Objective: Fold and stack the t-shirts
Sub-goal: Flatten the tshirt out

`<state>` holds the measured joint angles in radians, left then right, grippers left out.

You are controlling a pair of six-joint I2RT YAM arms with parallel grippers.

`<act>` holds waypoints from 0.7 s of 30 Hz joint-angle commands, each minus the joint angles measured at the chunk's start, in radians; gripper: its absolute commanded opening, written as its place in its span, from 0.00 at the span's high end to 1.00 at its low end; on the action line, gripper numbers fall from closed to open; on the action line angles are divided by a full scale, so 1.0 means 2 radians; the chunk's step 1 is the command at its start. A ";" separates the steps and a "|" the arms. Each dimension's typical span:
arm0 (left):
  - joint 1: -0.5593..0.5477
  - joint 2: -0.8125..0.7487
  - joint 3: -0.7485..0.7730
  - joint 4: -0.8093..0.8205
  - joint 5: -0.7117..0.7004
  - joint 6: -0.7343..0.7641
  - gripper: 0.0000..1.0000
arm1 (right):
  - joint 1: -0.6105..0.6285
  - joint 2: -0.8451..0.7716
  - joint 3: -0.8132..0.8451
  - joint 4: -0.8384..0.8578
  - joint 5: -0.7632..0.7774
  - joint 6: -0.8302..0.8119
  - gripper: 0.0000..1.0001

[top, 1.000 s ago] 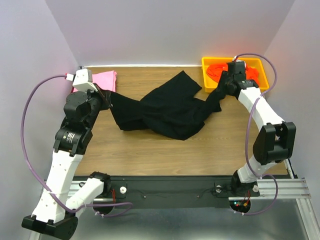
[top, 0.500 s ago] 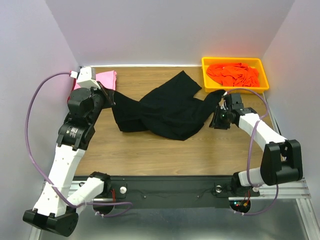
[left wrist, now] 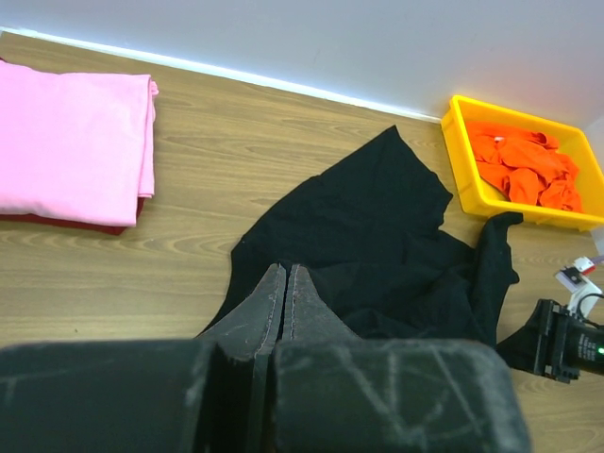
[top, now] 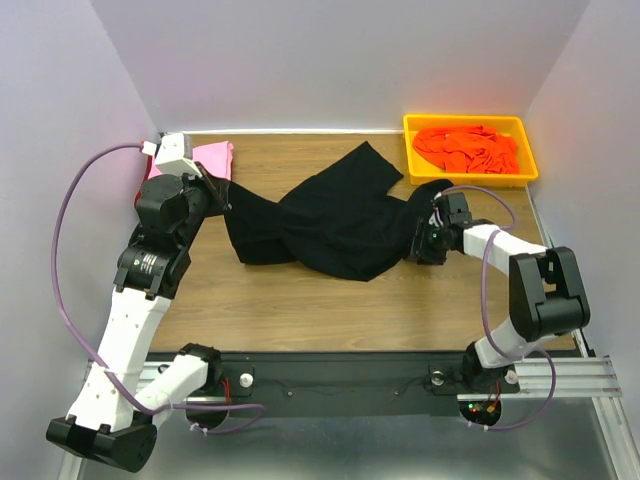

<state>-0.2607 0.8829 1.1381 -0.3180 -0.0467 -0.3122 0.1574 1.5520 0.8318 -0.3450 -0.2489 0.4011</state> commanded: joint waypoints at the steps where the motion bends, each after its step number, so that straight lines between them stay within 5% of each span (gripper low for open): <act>1: -0.001 -0.013 0.003 0.030 -0.006 0.006 1.00 | 0.014 0.022 0.021 0.050 -0.009 0.012 0.47; 8: -0.001 -0.021 -0.007 0.031 -0.012 0.006 1.00 | 0.033 0.062 0.040 0.064 0.016 0.022 0.48; 11: 0.000 -0.023 -0.009 0.031 -0.017 0.008 1.00 | 0.033 0.065 0.042 0.064 0.034 0.019 0.59; 15: -0.001 -0.027 -0.011 0.030 -0.036 0.016 1.00 | 0.033 0.042 0.057 0.042 0.069 0.006 0.97; 21: 0.001 -0.018 -0.021 0.010 -0.108 0.022 1.00 | 0.024 -0.053 0.158 -0.105 0.234 -0.036 0.99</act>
<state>-0.2611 0.8539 1.1183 -0.3191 -0.1349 -0.2916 0.2131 1.5917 0.9649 -0.3958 -0.0383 0.4000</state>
